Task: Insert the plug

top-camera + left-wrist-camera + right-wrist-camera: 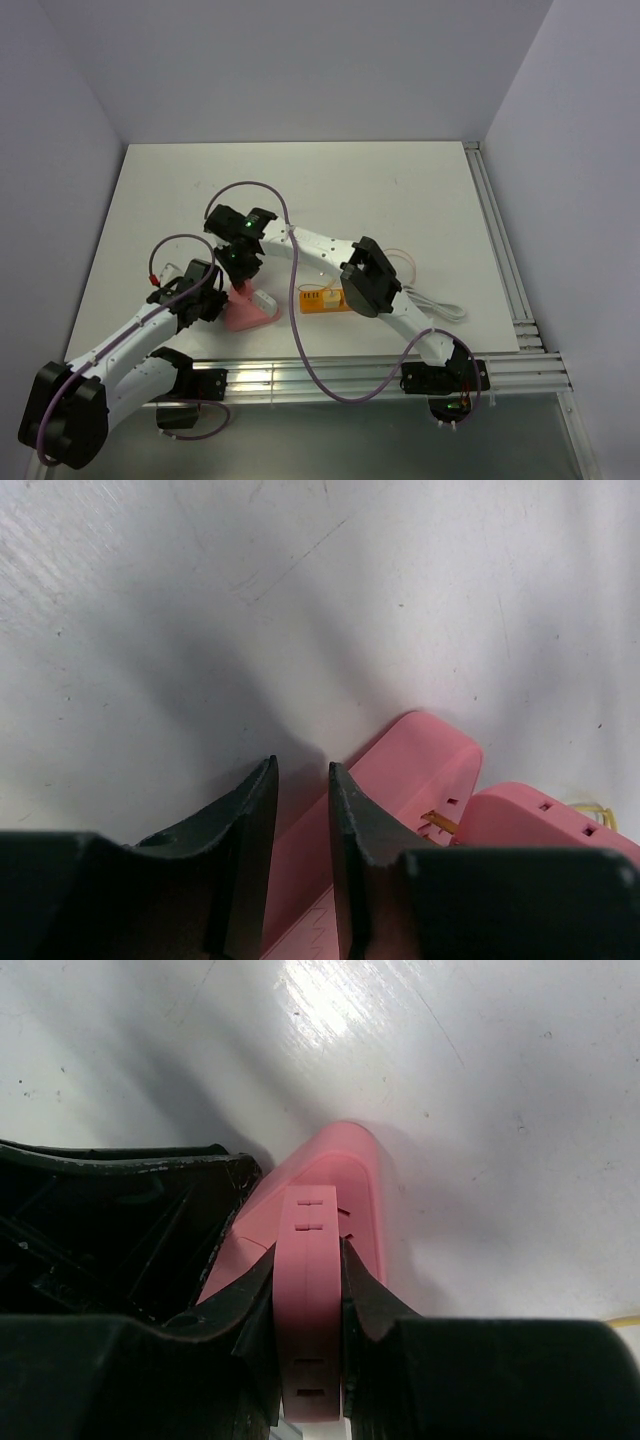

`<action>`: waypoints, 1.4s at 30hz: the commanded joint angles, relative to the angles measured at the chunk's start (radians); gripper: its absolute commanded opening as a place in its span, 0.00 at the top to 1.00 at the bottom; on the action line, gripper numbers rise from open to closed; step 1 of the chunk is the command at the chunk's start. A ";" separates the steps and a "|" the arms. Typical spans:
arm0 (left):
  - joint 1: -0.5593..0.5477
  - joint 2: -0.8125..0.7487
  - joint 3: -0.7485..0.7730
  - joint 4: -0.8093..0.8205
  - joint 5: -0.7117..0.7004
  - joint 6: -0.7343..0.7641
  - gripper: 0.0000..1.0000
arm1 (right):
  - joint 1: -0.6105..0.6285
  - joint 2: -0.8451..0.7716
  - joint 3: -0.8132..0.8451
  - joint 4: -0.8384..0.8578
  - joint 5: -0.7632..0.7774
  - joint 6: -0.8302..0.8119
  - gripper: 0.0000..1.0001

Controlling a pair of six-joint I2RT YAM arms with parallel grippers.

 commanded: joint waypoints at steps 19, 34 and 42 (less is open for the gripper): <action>-0.008 -0.249 0.173 -0.397 0.071 -0.093 0.29 | 0.006 0.043 -0.079 0.024 0.041 -0.005 1.00; -0.006 -0.242 0.258 -0.610 0.075 -0.078 0.38 | 0.006 0.022 -0.118 0.058 0.027 0.009 1.00; -0.008 -0.242 0.078 -0.398 0.160 -0.076 0.44 | 0.007 0.015 -0.122 0.058 0.027 0.012 1.00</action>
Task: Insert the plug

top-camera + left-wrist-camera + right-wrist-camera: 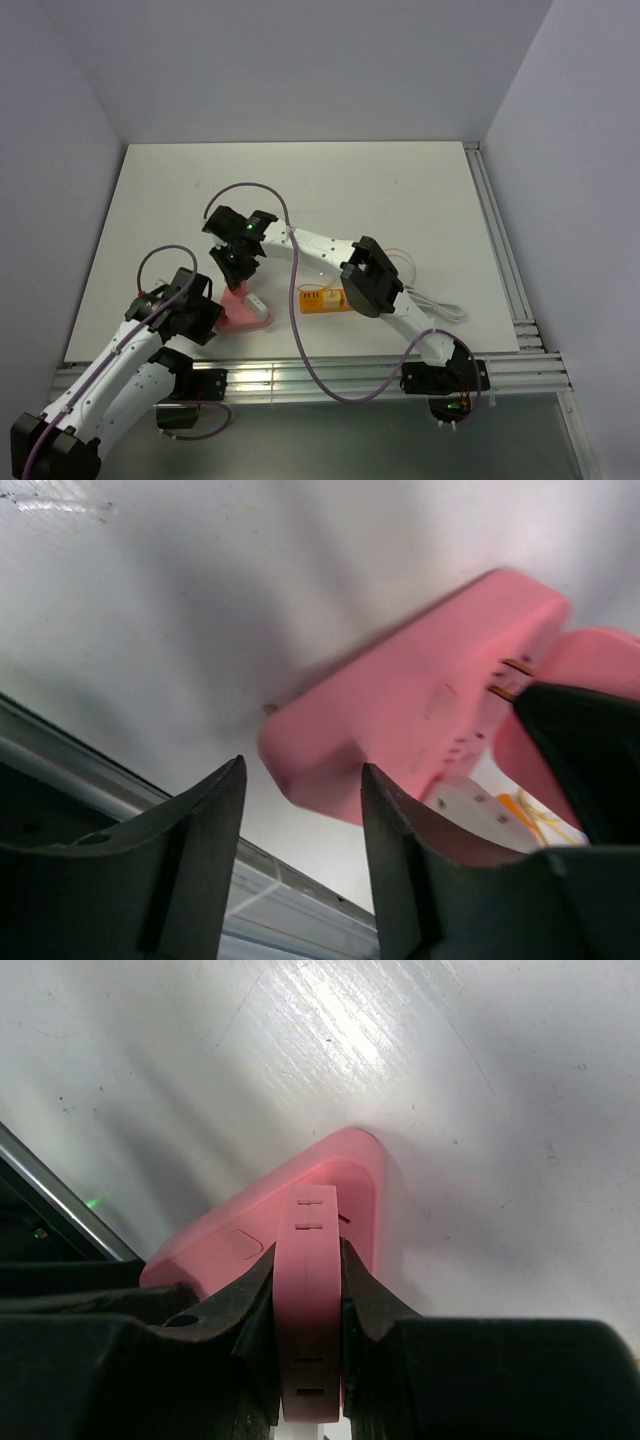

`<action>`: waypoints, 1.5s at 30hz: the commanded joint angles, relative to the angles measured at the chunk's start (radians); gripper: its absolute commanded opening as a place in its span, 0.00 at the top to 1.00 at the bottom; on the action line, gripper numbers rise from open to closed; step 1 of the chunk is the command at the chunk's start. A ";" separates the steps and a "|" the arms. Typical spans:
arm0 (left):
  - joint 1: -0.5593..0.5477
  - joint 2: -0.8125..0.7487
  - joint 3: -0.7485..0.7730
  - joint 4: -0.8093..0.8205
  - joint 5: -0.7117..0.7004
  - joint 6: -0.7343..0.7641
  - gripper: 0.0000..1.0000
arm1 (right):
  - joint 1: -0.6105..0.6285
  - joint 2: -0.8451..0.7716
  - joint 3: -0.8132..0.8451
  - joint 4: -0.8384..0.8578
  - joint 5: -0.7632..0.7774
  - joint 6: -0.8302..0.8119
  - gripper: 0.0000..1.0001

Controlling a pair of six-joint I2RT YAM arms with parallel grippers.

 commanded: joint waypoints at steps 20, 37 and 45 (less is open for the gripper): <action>-0.011 0.098 -0.114 0.201 -0.043 0.009 0.76 | 0.030 0.109 0.047 -0.117 0.063 -0.037 1.00; -0.027 0.086 -0.157 0.209 -0.031 -0.008 0.77 | 0.047 0.213 0.138 -0.137 0.106 -0.070 1.00; -0.027 0.075 -0.168 0.198 -0.042 -0.012 0.77 | 0.065 0.248 0.122 -0.106 0.086 -0.119 1.00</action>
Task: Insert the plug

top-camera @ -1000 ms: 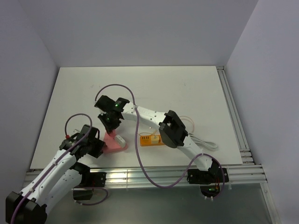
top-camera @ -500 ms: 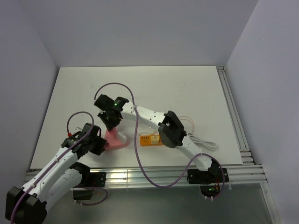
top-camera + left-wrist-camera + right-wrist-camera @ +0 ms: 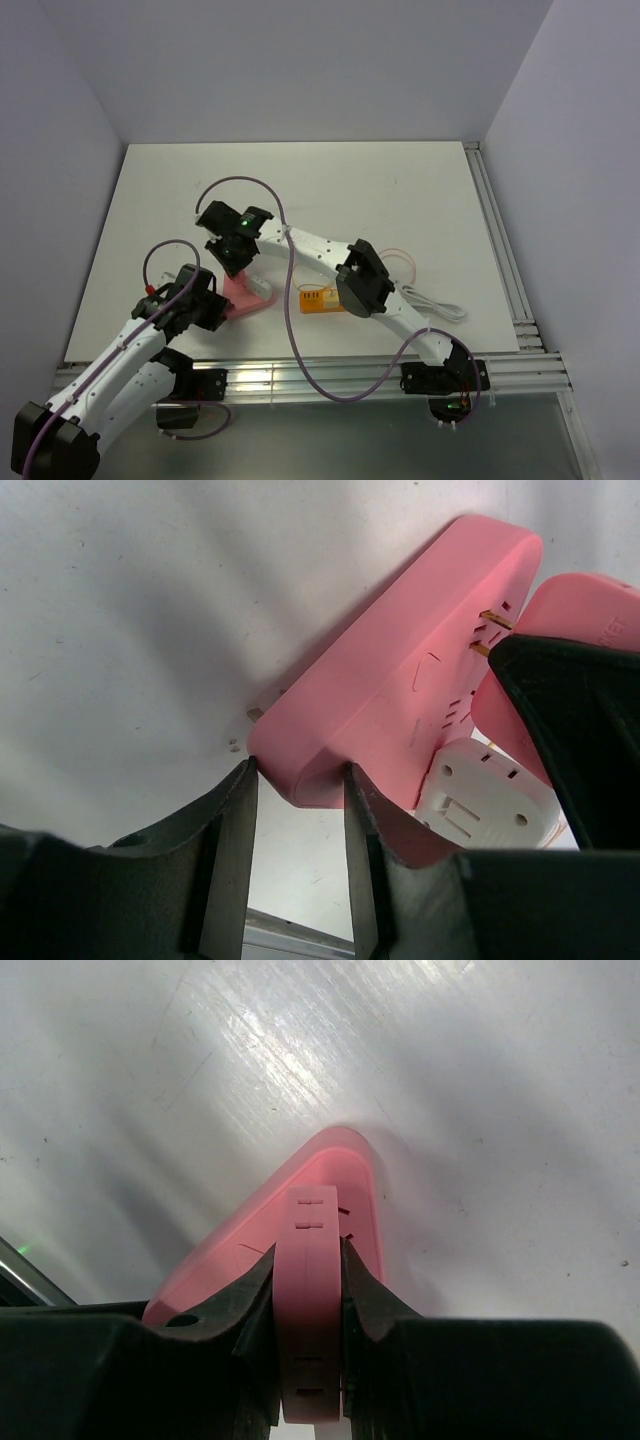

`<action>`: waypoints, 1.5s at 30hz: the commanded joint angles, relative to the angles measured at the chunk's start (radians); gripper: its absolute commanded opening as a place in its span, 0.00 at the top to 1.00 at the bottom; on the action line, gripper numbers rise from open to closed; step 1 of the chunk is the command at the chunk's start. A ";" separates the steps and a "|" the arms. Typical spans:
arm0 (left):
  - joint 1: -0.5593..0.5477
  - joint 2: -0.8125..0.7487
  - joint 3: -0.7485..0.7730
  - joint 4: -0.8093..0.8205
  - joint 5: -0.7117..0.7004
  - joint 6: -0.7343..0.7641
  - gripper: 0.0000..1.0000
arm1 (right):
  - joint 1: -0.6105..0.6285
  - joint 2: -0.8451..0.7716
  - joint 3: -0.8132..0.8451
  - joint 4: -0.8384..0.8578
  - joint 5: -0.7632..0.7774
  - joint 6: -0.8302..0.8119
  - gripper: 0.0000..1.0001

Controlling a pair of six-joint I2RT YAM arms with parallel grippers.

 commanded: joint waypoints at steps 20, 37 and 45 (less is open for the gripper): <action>-0.007 0.048 -0.042 -0.078 -0.064 0.028 0.76 | 0.098 0.332 0.083 -0.160 -0.045 -0.154 1.00; -0.010 -0.026 0.113 -0.158 -0.170 0.009 0.62 | 0.054 0.108 -0.220 0.086 -0.034 -0.083 1.00; -0.012 -0.087 0.136 -0.115 -0.159 0.072 0.52 | 0.031 -0.078 -0.304 0.248 -0.055 -0.045 0.74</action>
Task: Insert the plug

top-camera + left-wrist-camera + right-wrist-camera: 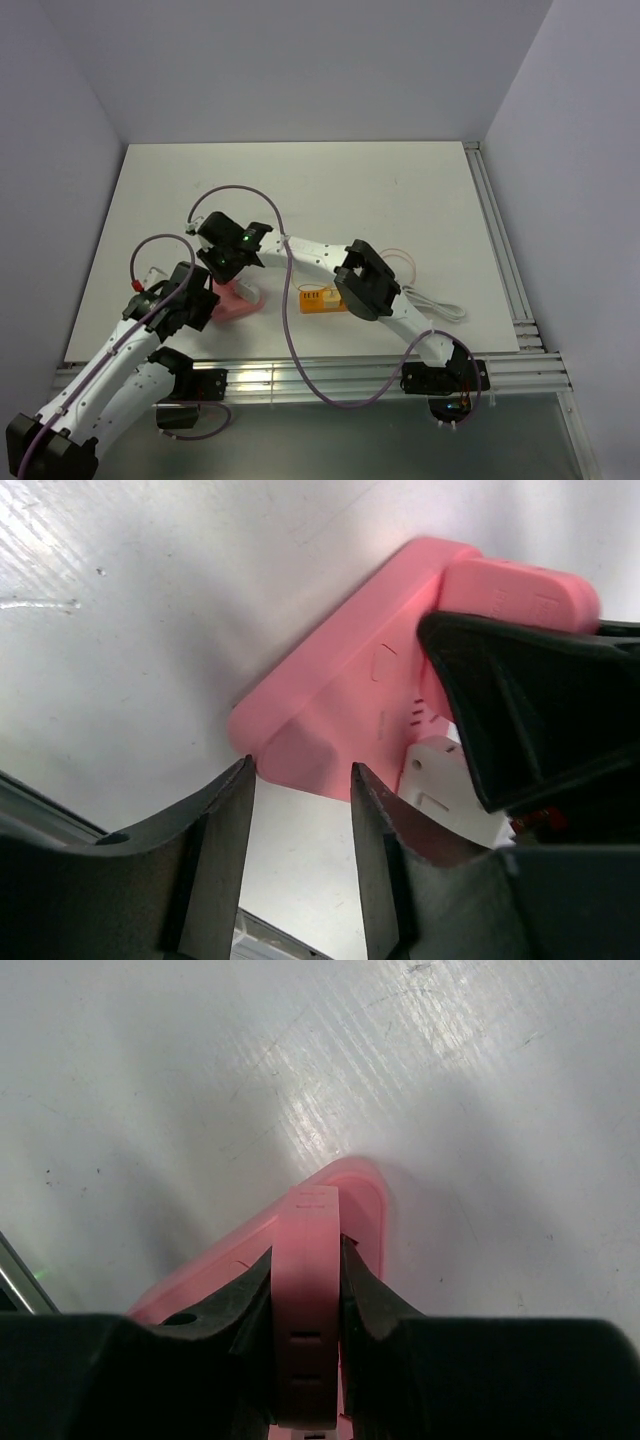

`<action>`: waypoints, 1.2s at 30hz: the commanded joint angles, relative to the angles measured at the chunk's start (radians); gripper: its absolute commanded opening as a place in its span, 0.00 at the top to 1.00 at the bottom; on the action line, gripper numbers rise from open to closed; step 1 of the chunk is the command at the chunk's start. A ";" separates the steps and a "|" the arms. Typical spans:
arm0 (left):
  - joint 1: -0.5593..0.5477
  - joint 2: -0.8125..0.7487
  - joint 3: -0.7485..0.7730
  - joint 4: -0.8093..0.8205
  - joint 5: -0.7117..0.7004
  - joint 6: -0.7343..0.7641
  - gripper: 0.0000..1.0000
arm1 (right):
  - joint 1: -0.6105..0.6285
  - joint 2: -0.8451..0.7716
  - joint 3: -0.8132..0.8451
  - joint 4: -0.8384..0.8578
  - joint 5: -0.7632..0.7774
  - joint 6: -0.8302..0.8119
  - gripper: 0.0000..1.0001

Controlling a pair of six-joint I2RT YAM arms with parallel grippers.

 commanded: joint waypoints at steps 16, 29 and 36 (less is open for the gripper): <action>-0.003 -0.156 0.083 0.049 0.017 0.109 0.47 | -0.102 -0.223 0.023 -0.058 -0.017 0.015 0.02; -0.002 -0.142 0.088 0.184 0.083 0.209 0.35 | -0.165 -0.748 -0.604 0.090 0.163 0.119 0.00; -0.002 -0.064 0.079 0.353 0.213 0.258 0.35 | -0.183 -0.991 -0.962 0.216 0.228 0.234 0.00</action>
